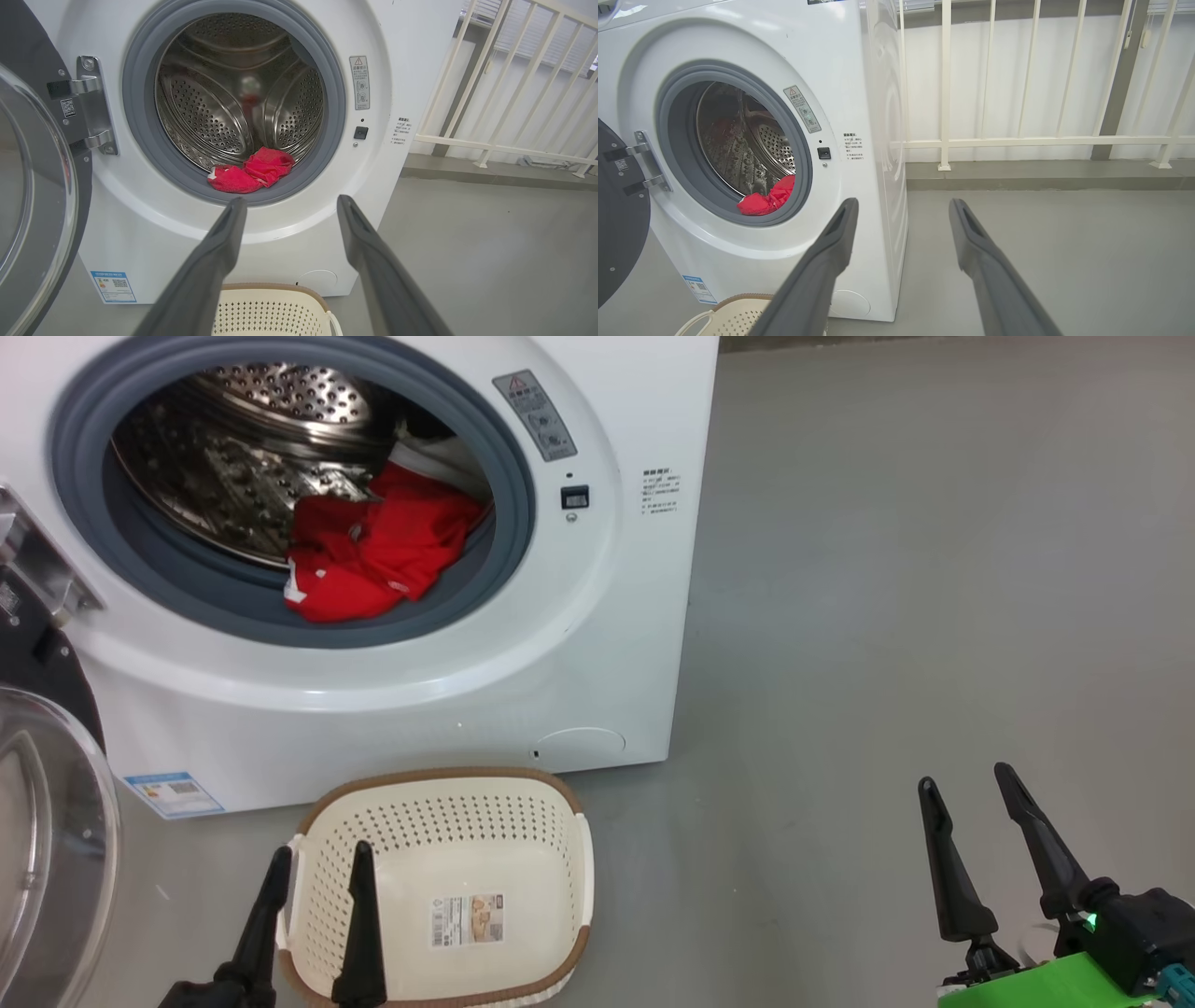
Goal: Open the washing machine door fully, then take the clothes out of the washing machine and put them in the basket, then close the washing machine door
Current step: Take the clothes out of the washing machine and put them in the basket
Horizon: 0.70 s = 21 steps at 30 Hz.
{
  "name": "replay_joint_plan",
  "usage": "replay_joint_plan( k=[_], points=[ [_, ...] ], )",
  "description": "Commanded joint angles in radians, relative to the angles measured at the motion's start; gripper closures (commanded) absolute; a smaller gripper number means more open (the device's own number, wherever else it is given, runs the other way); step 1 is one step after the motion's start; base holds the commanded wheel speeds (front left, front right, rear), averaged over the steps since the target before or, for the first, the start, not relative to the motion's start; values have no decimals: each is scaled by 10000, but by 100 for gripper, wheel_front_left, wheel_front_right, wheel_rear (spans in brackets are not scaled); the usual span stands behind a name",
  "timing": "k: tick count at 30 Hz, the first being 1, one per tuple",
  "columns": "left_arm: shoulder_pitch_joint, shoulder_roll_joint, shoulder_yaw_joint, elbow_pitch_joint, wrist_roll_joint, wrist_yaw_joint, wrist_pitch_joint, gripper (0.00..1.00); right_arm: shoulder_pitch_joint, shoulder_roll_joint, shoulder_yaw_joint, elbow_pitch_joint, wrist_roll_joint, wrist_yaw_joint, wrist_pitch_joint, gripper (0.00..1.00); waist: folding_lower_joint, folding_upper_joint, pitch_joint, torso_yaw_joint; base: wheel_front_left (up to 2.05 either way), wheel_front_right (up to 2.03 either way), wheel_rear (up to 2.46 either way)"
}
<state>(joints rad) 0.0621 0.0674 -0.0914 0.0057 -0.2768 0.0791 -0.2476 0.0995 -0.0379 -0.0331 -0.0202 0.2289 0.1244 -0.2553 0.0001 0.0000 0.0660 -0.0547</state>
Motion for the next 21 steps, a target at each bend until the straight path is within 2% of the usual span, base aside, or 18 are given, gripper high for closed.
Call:
replay_joint_plan(
  k=[1, 21],
  points=[
    [-368, 115, 285, -314, 16, 66, -47, 0, -280, -123, 254, -311, -10, 63, -65, 0, -1, 0, 196, 43, 0, 0, 0],
    [-1771, 159, 63, -224, 189, 126, -89, 0, -1183, -123, 387, -432, 45, 63, -65, 0, -1, 0, 2151, 161, 0, 0, 0]
  ],
)
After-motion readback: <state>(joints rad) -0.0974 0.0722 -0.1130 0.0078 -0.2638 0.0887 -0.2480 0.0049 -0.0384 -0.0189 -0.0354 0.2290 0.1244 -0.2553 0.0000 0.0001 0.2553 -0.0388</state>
